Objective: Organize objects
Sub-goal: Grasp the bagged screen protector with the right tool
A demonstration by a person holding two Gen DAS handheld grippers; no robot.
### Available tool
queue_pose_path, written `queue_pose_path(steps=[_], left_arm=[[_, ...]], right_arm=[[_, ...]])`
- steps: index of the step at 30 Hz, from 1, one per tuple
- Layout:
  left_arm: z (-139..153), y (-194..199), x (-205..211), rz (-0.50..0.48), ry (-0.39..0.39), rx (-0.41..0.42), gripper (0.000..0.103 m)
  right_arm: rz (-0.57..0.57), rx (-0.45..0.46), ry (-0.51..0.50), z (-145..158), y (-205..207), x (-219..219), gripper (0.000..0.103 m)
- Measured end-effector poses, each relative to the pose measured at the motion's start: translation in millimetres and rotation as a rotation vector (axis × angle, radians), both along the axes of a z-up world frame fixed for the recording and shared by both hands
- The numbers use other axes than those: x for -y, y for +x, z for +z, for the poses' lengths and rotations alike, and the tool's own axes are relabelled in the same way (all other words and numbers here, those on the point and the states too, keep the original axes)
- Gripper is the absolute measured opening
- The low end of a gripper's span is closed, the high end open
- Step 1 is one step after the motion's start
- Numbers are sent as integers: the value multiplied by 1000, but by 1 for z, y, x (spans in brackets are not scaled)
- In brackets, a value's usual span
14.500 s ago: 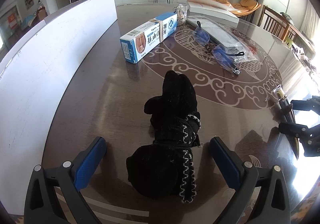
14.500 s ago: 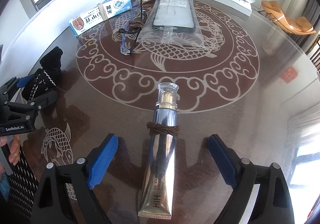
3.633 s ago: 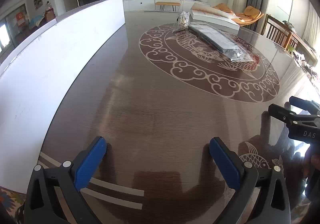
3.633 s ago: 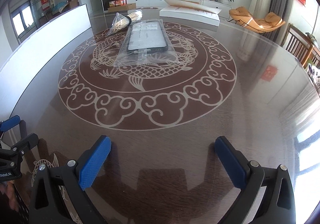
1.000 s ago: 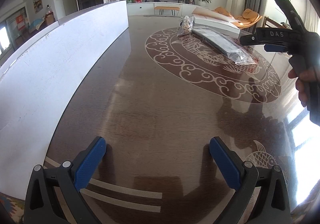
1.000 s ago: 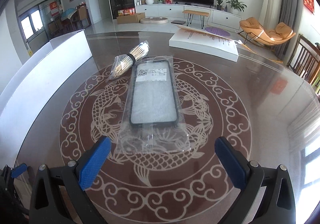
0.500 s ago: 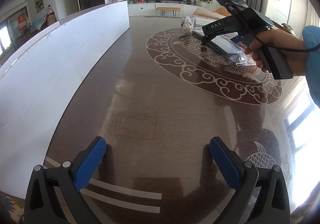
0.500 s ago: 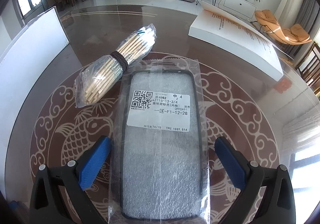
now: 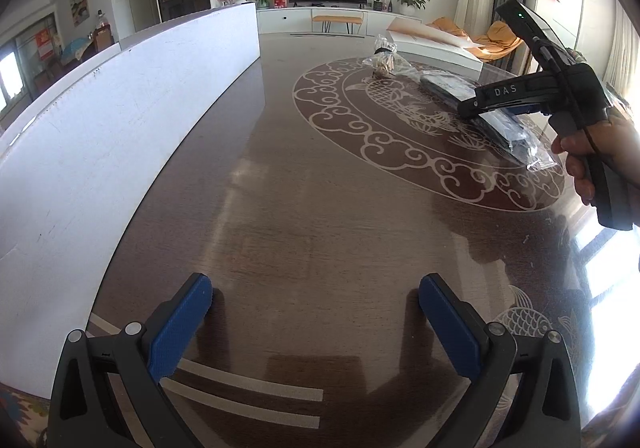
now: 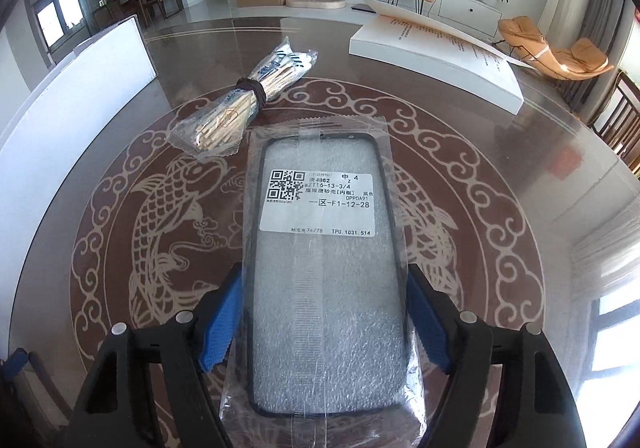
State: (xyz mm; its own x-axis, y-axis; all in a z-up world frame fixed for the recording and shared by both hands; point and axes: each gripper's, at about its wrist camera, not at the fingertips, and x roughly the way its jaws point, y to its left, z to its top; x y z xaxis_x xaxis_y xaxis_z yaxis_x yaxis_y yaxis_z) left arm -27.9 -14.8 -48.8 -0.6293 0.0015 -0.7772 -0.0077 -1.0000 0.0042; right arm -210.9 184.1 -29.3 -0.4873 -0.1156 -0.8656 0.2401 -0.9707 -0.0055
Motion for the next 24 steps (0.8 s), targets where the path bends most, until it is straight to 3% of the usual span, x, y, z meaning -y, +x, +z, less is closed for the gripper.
queue_pose_path(steps=[10,15,24], left_arm=[[-1,-1,0,0,0,-5,103],[-1,-2,0,4,0,-12,103],[-1,-2,0,4,0,-12,103]], right_arm=[[-97,-78,-11,-1,135,-65,77],[-117,-89,-15,-4,154,-72,95],[-149,-98,1,-6,152,-70,103]])
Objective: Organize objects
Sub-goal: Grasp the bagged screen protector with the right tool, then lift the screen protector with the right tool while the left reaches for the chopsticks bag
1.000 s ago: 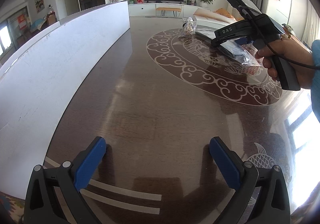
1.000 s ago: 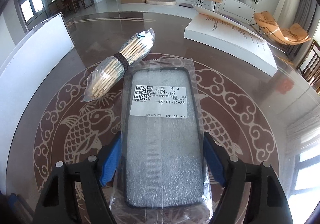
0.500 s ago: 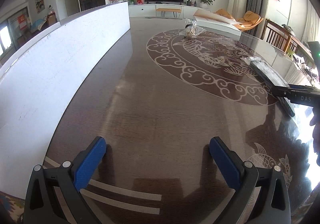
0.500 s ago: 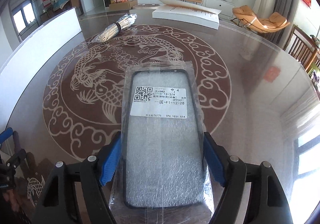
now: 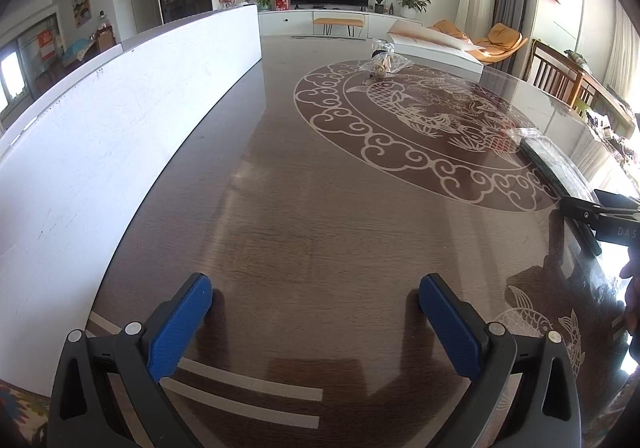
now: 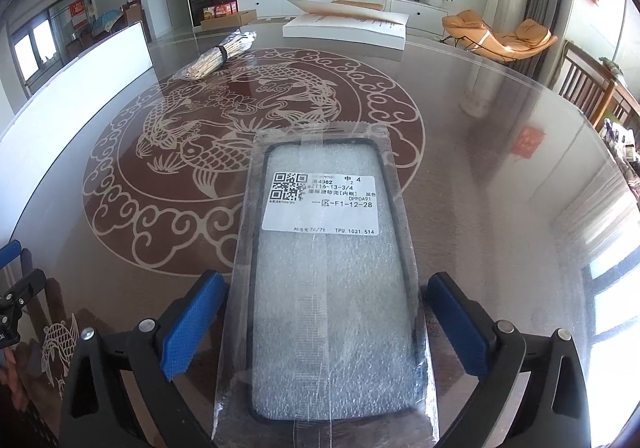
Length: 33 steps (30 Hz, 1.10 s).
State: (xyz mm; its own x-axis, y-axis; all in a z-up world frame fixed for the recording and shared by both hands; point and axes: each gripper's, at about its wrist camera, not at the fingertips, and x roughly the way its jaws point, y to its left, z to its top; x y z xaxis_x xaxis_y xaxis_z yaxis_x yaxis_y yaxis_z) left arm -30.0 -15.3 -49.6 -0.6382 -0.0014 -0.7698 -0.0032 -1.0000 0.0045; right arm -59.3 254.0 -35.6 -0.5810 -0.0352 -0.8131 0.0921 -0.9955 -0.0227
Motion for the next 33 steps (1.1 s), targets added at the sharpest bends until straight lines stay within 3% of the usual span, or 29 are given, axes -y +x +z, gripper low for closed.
queue_pose_path(steps=[33], left_arm=[[-3,-6,-3,16,-1,45,103]], right_arm=[[-2,1,-4,-1,0,0,103]])
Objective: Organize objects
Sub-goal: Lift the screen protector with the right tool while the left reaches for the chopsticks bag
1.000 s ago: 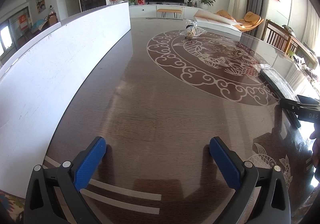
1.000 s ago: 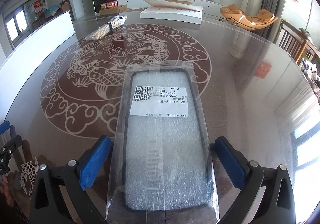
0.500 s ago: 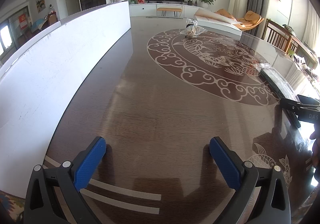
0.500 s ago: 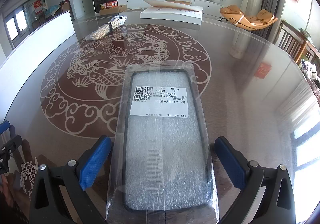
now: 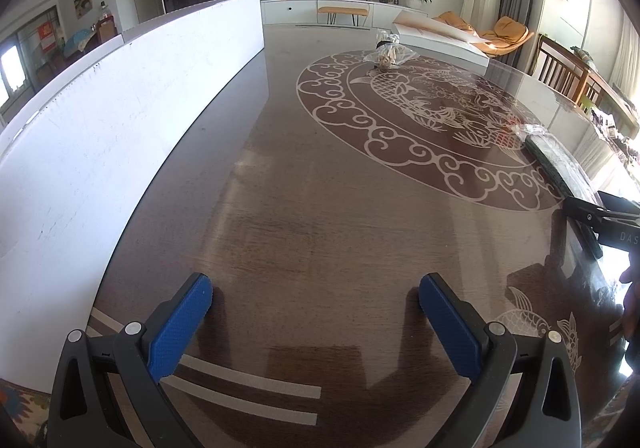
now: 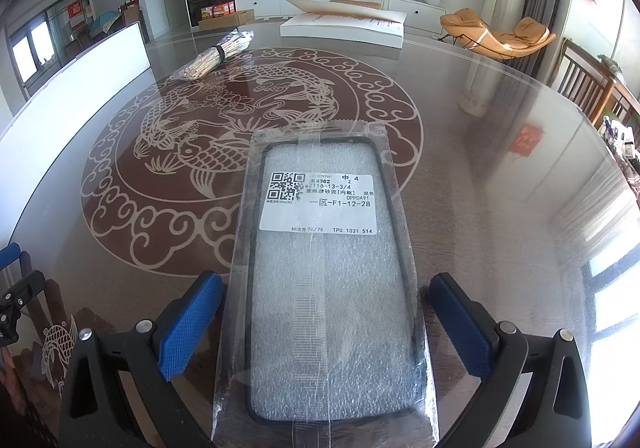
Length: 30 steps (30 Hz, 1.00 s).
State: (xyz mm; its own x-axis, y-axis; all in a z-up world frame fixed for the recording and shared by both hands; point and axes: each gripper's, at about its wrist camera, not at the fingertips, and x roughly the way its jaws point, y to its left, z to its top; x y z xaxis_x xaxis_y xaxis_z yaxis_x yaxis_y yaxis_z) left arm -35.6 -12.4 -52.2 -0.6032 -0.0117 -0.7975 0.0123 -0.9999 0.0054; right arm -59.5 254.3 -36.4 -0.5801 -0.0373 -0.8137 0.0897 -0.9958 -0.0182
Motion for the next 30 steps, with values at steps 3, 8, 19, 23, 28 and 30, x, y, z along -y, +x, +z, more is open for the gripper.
queue_pose_path(steps=[3,8,19,23,28,30], left_arm=[[0,0,0,0,0,0,103],[1,-4,0,16,3,30,103],[4,-48,-33,-44,0,106,103],[5,-62,-35,-56,0,108,103],[5,-77,-36,-59,1,102,103],[6,-81,-36,-76,1,99,103]], right_arm=[[0,0,-1,0,0,0,103],[0,0,-1,0,0,0,103],[0,1,-2,0,0,0,103],[0,1,-2,0,0,0,103],[0,1,-3,0,0,0,103],[1,1,-3,0,0,0,103]])
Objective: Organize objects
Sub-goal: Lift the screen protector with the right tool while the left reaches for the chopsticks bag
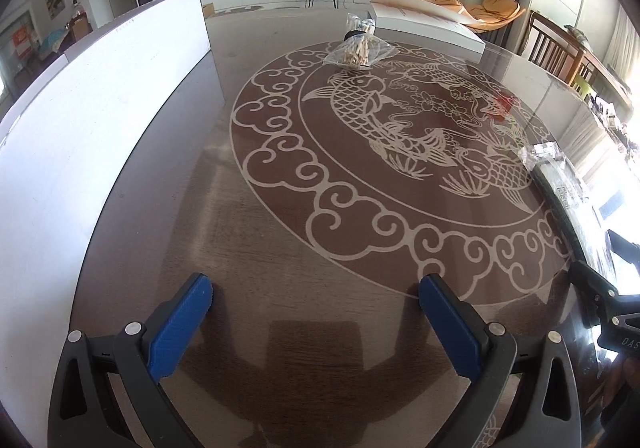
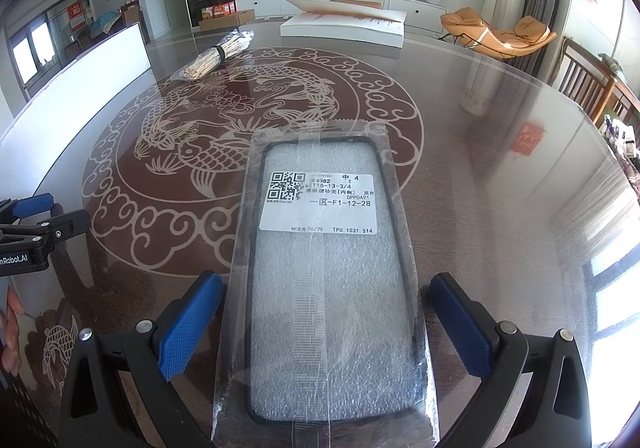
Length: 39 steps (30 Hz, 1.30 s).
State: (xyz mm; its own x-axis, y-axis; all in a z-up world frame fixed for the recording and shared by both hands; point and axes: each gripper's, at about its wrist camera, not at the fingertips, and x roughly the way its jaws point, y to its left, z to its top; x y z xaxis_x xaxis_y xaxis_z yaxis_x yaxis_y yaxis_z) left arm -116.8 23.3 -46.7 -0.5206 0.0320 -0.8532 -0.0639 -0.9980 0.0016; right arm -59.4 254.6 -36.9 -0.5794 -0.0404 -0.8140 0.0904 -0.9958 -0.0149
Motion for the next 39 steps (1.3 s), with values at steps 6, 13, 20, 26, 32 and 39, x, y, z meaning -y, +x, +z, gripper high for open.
queue_pose_path(steps=[6,13,20,26,32,39], left_arm=[[1,-29,5,-31,1,11,103],[1,-87,-6,-25,2,-20,103],[1,-136,-40,-48,2,-29,103],[4,-164,-50,-19,2,-4,103],[10,-181,-49,25,103,3,103],[5,-217,-58,41,-4,10,103]], right_arm=[[0,0,-1,0,0,0,103],[8,0,-3,0,0,1,103],[9,1,-2,0,1,2,103],[9,1,-3,0,1,2,103],[9,1,-3,0,1,2,103],[9,1,-3,0,1,2,103]])
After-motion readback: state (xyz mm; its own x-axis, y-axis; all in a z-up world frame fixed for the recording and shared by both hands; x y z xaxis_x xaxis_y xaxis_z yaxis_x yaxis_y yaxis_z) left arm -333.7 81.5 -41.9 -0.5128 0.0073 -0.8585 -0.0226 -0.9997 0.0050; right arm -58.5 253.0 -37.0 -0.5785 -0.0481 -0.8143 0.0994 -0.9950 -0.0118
